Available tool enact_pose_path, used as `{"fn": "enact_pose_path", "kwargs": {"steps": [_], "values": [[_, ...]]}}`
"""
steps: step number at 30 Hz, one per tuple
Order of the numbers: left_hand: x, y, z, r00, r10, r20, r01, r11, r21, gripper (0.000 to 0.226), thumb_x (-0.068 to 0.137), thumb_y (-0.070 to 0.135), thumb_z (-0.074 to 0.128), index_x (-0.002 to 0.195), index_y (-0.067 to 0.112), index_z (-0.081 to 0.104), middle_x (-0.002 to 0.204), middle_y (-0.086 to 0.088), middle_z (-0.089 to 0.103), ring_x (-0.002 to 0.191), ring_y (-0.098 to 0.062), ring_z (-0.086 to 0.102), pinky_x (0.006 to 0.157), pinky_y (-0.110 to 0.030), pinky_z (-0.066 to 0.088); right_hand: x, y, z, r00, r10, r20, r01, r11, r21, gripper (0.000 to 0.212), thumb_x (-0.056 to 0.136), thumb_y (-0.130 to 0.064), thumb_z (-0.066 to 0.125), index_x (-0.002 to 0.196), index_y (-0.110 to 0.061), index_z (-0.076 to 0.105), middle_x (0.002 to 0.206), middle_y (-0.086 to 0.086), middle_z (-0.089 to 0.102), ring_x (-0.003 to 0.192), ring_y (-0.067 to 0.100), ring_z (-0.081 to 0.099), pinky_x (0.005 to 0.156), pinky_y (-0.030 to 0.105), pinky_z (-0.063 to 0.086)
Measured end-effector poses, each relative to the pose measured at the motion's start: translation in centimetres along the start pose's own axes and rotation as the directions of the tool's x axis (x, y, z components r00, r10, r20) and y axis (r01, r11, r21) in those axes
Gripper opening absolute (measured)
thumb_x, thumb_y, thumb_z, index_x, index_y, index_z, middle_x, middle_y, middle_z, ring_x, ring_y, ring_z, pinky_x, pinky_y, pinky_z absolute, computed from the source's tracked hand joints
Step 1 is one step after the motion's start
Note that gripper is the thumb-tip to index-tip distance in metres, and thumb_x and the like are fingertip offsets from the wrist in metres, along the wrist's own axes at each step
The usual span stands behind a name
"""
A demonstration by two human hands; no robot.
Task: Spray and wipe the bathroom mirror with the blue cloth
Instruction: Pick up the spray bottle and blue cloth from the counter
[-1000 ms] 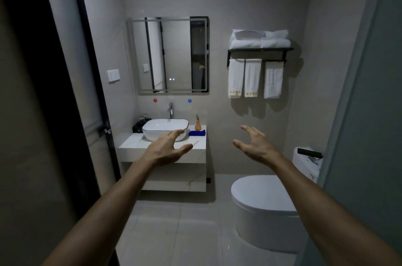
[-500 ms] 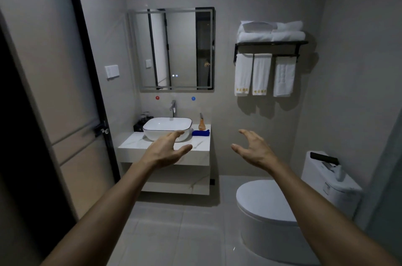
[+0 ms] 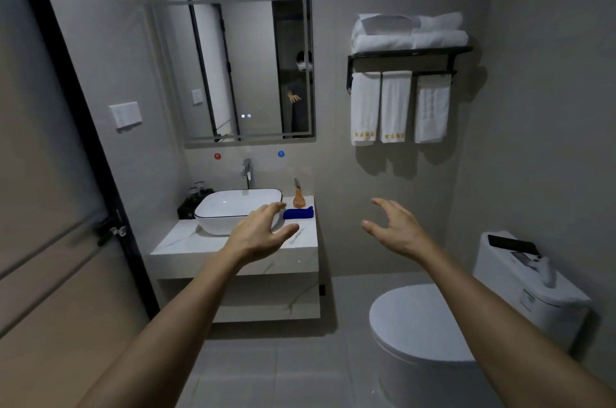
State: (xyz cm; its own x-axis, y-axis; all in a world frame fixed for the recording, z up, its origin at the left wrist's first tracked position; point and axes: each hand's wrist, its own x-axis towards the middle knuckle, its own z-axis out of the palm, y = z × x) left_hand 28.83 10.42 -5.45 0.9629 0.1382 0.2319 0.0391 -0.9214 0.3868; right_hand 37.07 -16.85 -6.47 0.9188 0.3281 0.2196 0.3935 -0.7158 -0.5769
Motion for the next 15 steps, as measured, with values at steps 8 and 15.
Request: {"fn": "enact_pose_path", "kwargs": {"steps": [8,15], "values": [[9.1,-3.7,3.1,0.999,-0.014,0.038,0.014,1.000,0.002,0.069,0.094,0.056,0.054,0.151,0.021,0.037,0.157,-0.004,0.042,0.140,-0.023,0.044,0.108,-0.043,0.042,9.3,2.5,3.2,1.000,0.016,0.025,-0.015,1.000,-0.012,0.067,0.094,-0.046,0.059,0.152,-0.025,0.033,0.159,0.004,0.032,0.143,0.026,0.034,0.116,0.051,0.032],[18.5,-5.9,5.8,0.998,-0.054,-0.011,0.054,0.998,-0.015,0.067,0.095,0.051,0.056,0.151,0.019,0.037,0.156,-0.004,0.045,0.138,-0.025,0.046,0.108,-0.044,0.044,20.3,5.7,6.0,0.999,-0.043,0.015,0.043,0.999,0.005,0.068,0.090,-0.049,0.061,0.148,-0.021,0.040,0.153,0.004,0.041,0.140,0.026,0.040,0.115,0.048,0.034]]}}
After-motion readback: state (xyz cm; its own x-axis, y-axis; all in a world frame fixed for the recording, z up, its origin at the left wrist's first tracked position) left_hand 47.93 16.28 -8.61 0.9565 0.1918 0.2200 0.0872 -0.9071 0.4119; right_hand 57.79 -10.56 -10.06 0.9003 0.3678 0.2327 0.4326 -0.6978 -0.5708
